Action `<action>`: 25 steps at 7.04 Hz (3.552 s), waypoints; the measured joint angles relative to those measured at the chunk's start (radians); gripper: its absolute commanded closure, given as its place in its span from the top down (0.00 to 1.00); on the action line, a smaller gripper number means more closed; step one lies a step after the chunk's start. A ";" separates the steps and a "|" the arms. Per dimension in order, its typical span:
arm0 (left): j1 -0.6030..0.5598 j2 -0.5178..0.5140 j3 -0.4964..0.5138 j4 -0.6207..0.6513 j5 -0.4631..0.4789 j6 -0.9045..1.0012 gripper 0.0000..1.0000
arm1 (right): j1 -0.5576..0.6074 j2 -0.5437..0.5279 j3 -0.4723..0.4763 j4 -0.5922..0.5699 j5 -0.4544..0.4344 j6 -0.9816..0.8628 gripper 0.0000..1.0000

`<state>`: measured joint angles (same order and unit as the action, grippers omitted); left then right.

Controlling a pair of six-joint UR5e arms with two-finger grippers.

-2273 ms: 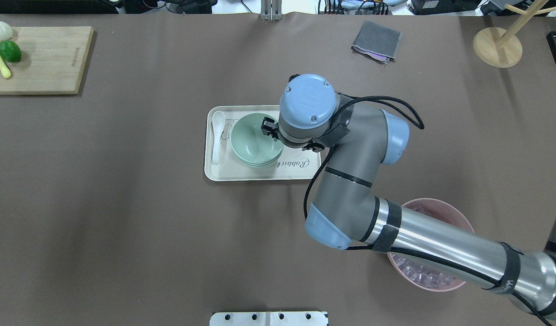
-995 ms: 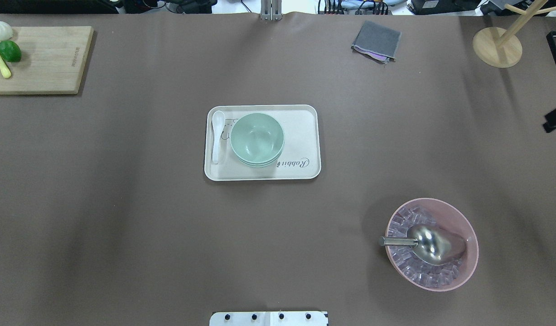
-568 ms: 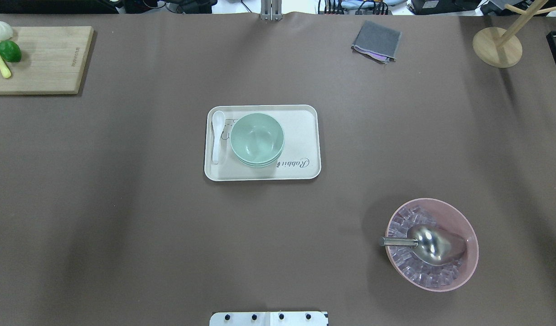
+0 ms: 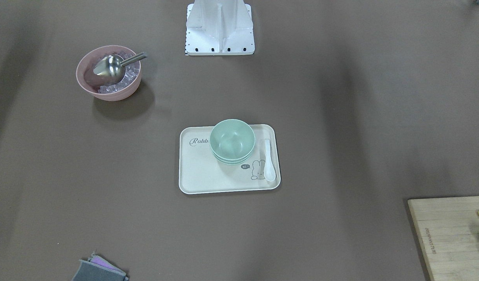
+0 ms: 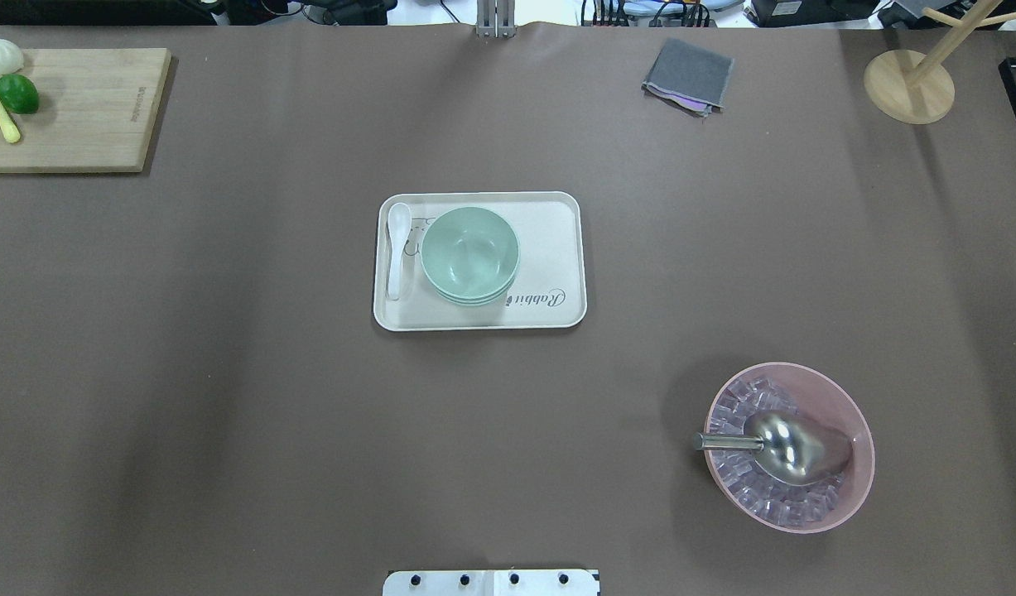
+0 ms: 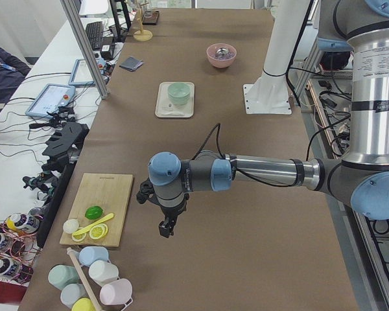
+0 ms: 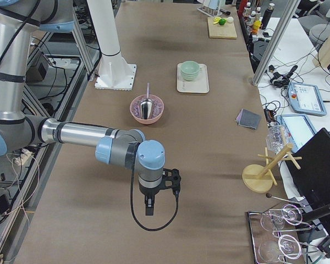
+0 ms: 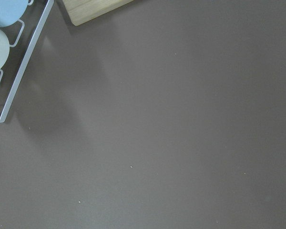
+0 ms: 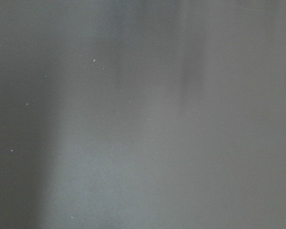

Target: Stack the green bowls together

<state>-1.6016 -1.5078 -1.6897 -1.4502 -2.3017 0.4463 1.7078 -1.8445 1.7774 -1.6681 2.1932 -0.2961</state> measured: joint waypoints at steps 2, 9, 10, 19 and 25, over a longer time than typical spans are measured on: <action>0.000 -0.006 0.018 -0.001 0.002 -0.001 1.00 | 0.004 -0.005 -0.003 0.019 0.034 0.004 1.00; -0.003 -0.002 0.018 -0.005 -0.002 0.000 1.00 | -0.120 0.077 0.008 0.102 0.124 0.127 1.00; -0.003 -0.001 0.018 -0.006 0.000 0.003 1.00 | -0.122 0.075 0.006 0.111 0.128 0.127 1.00; -0.004 0.003 0.028 -0.004 0.004 -0.001 1.00 | -0.129 0.073 0.005 0.119 0.140 0.125 1.00; -0.004 0.003 0.027 -0.003 0.003 -0.002 1.00 | -0.139 0.073 0.007 0.120 0.139 0.126 1.00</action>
<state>-1.6058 -1.5049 -1.6622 -1.4537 -2.2989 0.4445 1.5690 -1.7718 1.7840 -1.5479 2.3319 -0.1706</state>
